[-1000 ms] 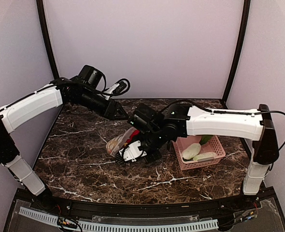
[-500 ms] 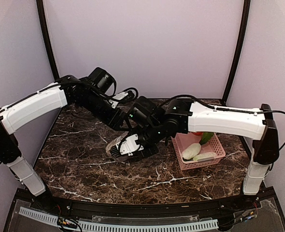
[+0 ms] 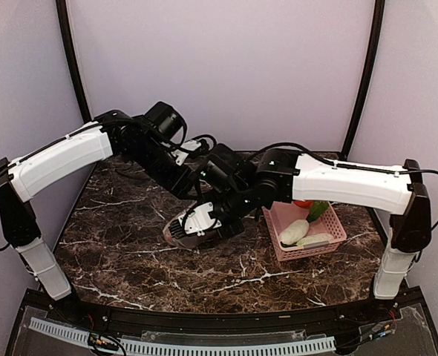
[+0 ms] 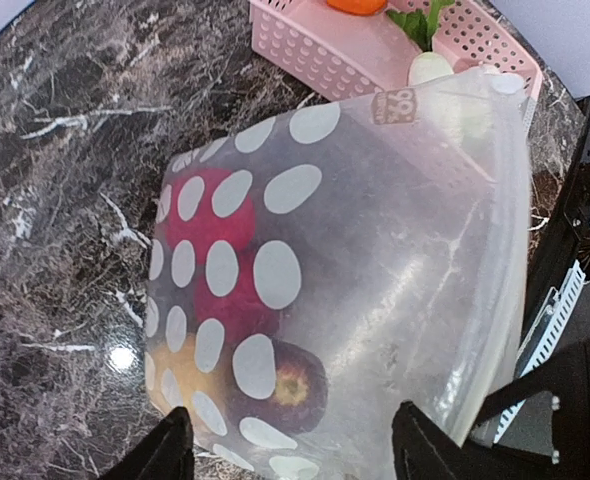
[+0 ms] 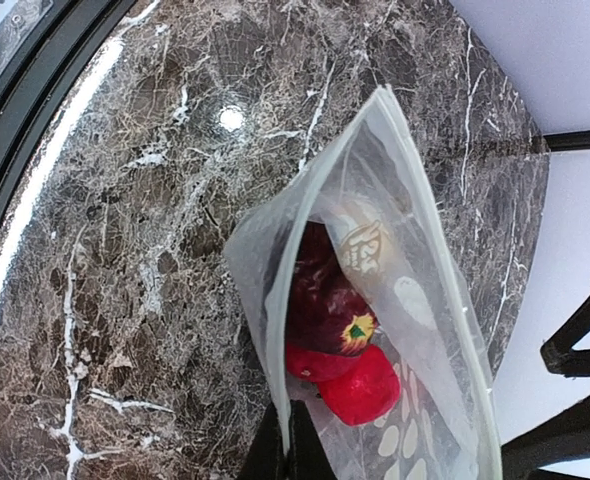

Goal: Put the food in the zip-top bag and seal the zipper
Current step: Pass from the right arm to the left, then pick up the fake fruit from the bin, then place the fake fruit in the zipper food storage bag, then pick up the fake vegetable from the bin.

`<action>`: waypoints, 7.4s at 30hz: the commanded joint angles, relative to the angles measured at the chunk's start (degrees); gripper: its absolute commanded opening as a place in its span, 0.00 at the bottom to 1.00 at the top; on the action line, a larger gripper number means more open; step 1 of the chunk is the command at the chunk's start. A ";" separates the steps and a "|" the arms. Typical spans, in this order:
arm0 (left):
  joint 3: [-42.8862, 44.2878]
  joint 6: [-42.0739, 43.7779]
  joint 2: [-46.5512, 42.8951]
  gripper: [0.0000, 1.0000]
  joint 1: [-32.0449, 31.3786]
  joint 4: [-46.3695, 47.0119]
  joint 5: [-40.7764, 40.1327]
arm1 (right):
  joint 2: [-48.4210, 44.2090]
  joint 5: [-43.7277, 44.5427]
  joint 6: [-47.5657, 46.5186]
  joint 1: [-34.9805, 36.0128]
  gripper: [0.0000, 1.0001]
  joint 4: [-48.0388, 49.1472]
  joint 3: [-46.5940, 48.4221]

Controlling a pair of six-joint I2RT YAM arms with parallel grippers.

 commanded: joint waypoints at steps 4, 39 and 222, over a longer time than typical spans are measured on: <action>1.39 1.88 -9.25 0.72 -0.27 1.31 -0.06 | -2.29 1.97 -0.50 -0.26 0.00 -0.41 5.14; 5.09 -0.72 -1.25 0.01 -0.27 -2.75 -9.87 | -7.76 -13.37 4.72 -8.41 0.44 -9.85 11.98; -12.78 -7.02 -9.18 0.01 2.81 14.97 2.12 | -14.27 -13.71 -0.61 -43.08 0.49 -6.83 -28.87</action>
